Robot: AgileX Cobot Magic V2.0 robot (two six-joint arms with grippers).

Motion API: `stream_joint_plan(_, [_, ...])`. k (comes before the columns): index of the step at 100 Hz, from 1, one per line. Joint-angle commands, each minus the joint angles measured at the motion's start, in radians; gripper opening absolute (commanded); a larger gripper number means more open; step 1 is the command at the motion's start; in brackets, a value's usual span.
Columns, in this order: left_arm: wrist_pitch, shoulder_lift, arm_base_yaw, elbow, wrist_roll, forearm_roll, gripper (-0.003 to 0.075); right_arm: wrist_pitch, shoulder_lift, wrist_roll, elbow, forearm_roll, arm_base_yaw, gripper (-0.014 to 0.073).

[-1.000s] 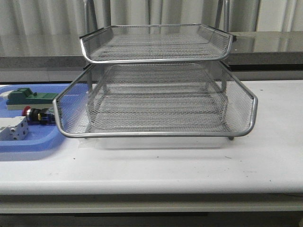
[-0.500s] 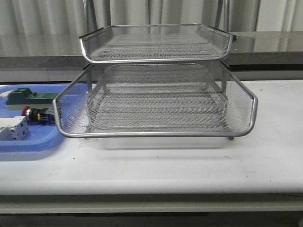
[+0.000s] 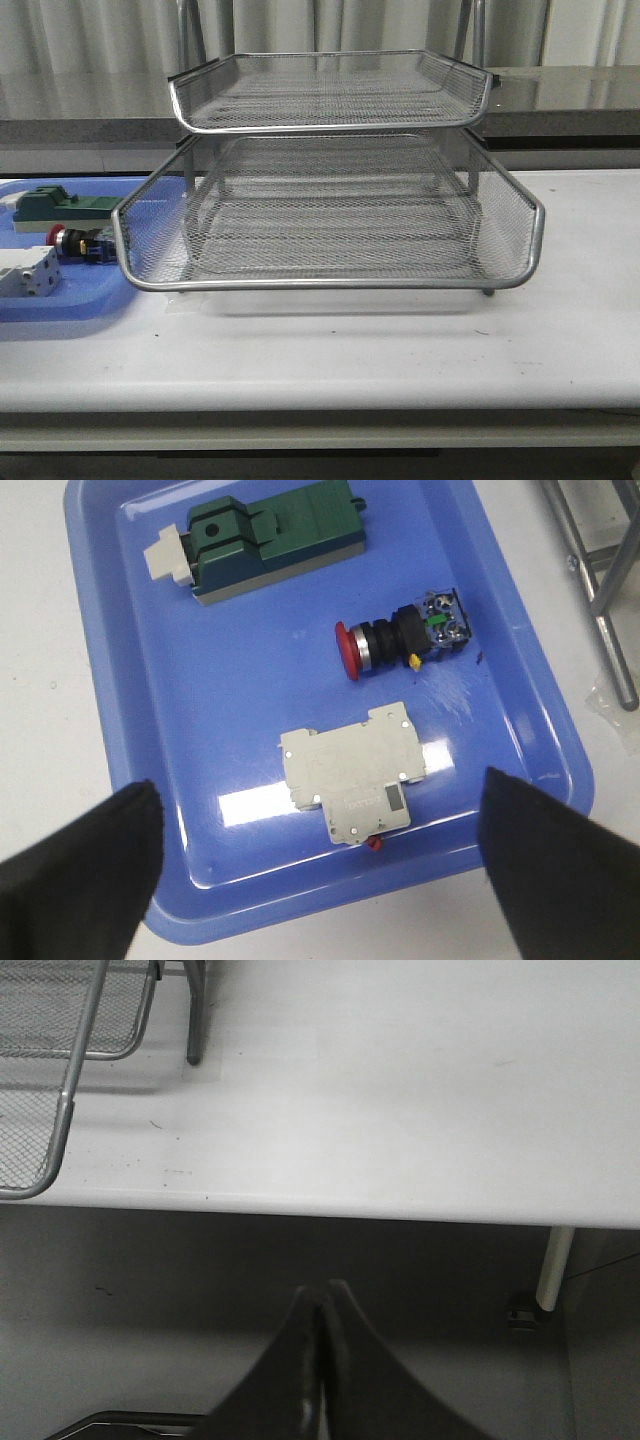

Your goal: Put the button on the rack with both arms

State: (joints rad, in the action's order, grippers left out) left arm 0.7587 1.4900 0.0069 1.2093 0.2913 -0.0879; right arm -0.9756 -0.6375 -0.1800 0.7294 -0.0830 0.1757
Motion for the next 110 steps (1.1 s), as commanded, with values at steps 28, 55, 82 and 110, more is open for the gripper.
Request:
stream_joint_plan(28, [-0.082,-0.034,-0.003,0.038,0.004,-0.042,0.0629,0.045,0.0,0.004,0.034,-0.016,0.001,-0.0068])
stream_joint_plan(55, [-0.1,0.025,-0.003,0.139,0.094,-0.042,0.0629,0.044,0.0,0.004,0.034,-0.016,0.001,-0.0068])
stream_joint_plan(82, [0.134,0.252,-0.003,0.429,0.296,-0.103,0.0629,0.044,0.0,0.004,0.034,-0.016,0.001,-0.0068])
stream_joint_plan(110, [0.289,0.466,-0.012,0.647,0.54,-0.184,0.0629,0.044,0.0,0.004,0.034,-0.016,0.001,-0.0068])
